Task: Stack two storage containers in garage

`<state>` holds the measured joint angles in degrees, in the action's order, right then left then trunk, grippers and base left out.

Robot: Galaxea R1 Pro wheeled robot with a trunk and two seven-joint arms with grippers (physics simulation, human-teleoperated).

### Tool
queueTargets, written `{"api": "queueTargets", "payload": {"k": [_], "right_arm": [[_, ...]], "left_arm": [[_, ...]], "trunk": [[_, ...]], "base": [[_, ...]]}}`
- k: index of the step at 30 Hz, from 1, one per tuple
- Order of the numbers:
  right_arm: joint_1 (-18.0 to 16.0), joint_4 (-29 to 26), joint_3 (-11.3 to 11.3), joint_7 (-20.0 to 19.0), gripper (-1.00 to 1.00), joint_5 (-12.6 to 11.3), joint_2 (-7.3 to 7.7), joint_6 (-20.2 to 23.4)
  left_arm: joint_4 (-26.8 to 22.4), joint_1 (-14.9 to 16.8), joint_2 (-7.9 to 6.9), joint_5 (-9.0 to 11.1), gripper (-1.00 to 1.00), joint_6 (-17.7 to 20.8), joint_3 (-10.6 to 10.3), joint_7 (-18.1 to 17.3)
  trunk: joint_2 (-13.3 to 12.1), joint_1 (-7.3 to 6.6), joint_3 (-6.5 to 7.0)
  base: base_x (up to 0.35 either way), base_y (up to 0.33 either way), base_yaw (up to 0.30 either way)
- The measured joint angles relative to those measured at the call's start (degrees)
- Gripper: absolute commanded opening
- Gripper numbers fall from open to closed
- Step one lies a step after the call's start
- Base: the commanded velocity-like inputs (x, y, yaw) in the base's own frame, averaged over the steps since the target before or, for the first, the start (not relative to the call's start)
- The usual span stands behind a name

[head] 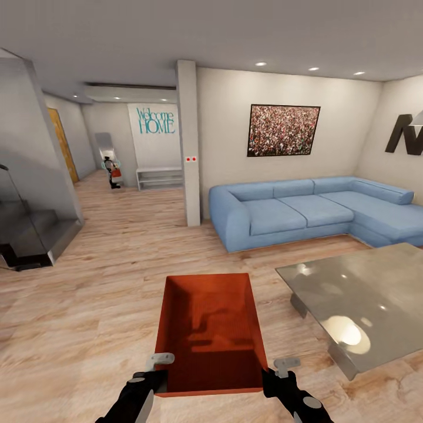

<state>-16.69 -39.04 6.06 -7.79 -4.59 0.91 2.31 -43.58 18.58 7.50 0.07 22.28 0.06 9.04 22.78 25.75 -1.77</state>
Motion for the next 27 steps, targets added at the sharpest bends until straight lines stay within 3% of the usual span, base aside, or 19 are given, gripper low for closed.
{"api": "queueTargets", "payload": {"k": [10, 27], "right_arm": [[0.0, 0.0, 0.0, 0.0, -1.00, -0.1, 0.00, 0.0], [0.0, 0.1, 0.8, 0.3, -1.00, -0.6, -0.08, -0.1]], "left_arm": [[0.0, 0.0, 0.00, 0.0, -1.00, 0.0, 0.0, 0.0], [0.0, 0.0, -0.63, 0.7, -1.00, 0.0, -0.5, -0.3]], "trunk": [[0.0, 0.00, 0.00], [0.0, -0.03, 0.07]], "base": [[0.008, 0.005, 0.000], [0.233, 0.180, 0.020]]}}
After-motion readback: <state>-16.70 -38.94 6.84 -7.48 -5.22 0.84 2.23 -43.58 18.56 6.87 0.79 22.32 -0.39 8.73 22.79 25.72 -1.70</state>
